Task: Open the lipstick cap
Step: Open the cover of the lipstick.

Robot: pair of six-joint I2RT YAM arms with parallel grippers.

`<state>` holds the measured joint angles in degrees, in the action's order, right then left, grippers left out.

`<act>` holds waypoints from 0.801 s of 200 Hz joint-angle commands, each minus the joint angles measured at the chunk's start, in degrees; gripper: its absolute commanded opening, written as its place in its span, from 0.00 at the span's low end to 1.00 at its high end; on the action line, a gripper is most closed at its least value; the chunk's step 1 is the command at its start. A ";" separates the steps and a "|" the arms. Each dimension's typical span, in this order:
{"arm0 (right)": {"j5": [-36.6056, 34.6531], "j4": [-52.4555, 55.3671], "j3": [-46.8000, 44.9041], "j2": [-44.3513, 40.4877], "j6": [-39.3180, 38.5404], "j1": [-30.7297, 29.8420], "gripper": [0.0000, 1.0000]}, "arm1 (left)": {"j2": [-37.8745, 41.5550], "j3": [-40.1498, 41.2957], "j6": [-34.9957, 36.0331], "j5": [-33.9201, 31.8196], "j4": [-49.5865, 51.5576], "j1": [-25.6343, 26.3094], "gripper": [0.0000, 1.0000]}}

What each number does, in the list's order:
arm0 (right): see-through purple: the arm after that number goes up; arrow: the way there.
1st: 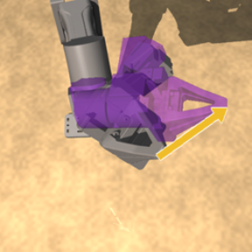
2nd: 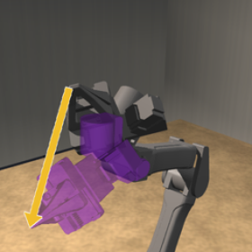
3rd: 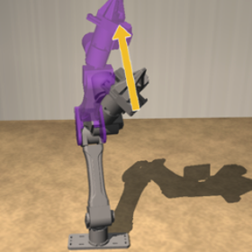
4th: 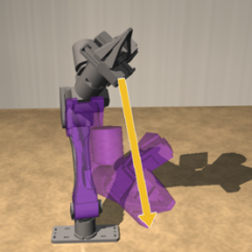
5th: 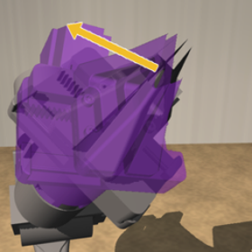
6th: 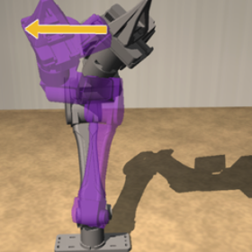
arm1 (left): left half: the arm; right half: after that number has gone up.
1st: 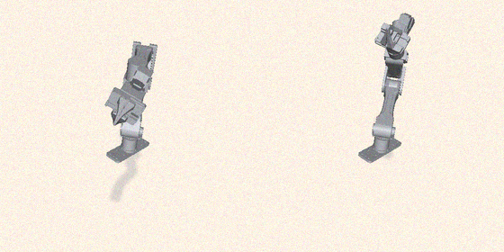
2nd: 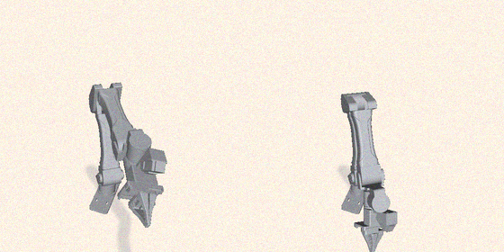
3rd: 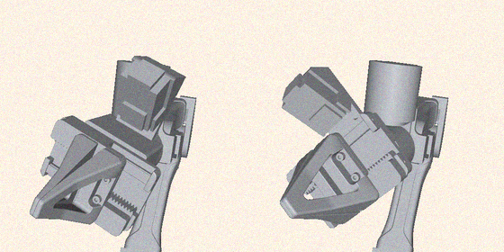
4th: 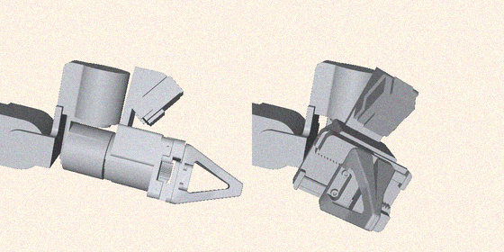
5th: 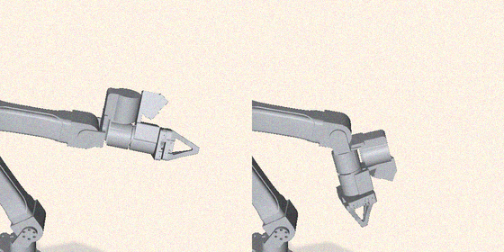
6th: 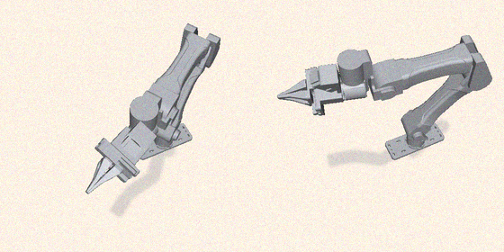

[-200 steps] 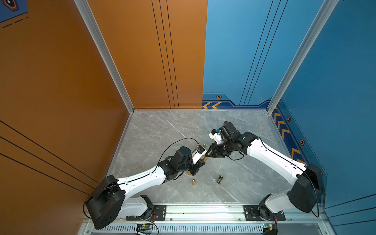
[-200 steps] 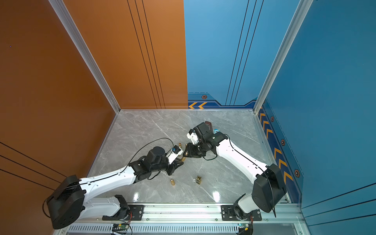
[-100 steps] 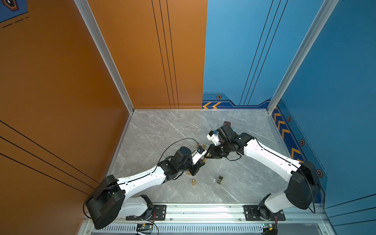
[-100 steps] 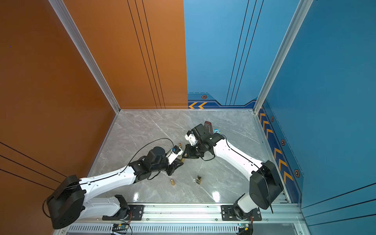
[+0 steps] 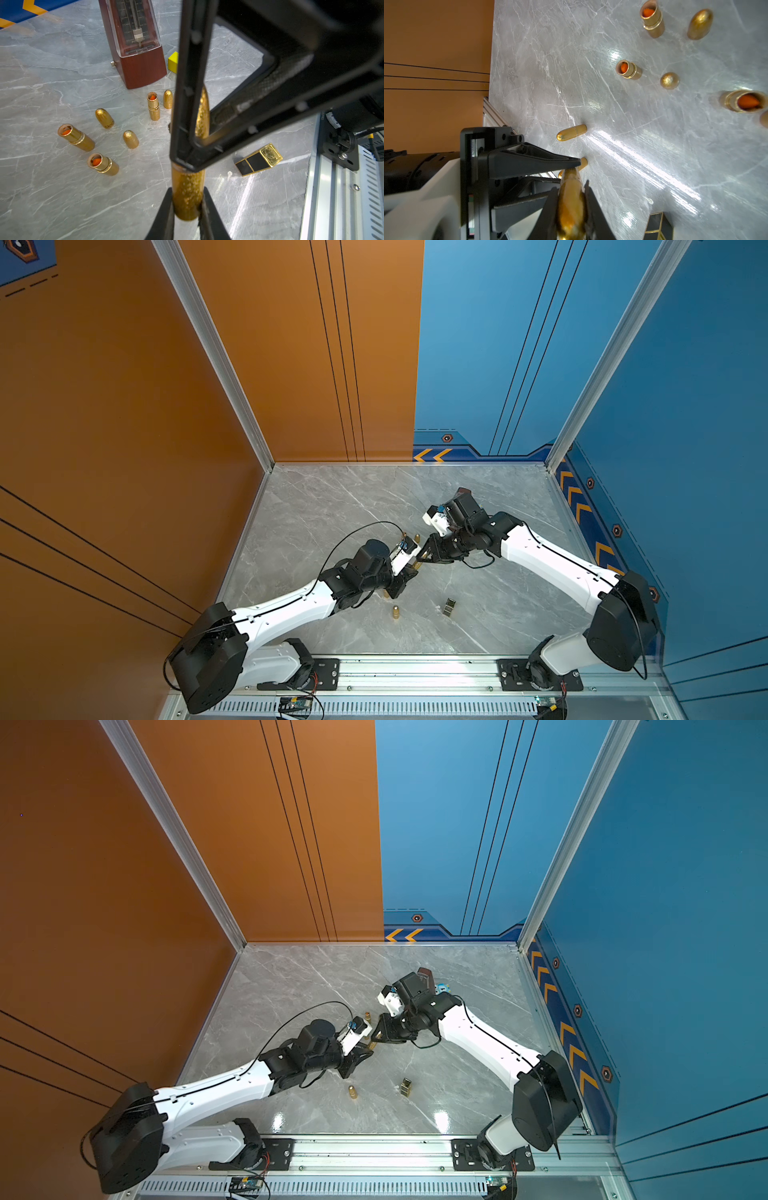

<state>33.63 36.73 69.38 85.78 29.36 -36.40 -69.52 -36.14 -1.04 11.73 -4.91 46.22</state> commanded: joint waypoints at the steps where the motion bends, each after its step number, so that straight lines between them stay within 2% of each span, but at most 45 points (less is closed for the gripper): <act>1: -2.55 0.97 -0.94 -2.42 -0.03 2.21 0.20 | 1.48 0.09 0.03 -2.97 5.14 0.02 0.00; 53: -1.22 0.73 -0.92 -3.56 0.52 2.83 0.21 | 2.19 0.28 0.40 -0.52 5.17 -0.04 0.00; 160: -0.48 0.14 -2.14 -6.14 0.87 4.17 0.21 | 4.73 1.94 0.51 -2.12 5.18 -0.25 0.00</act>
<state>35.11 36.38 68.49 81.08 30.02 -32.77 -66.50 -35.33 -0.84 11.46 -2.48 46.37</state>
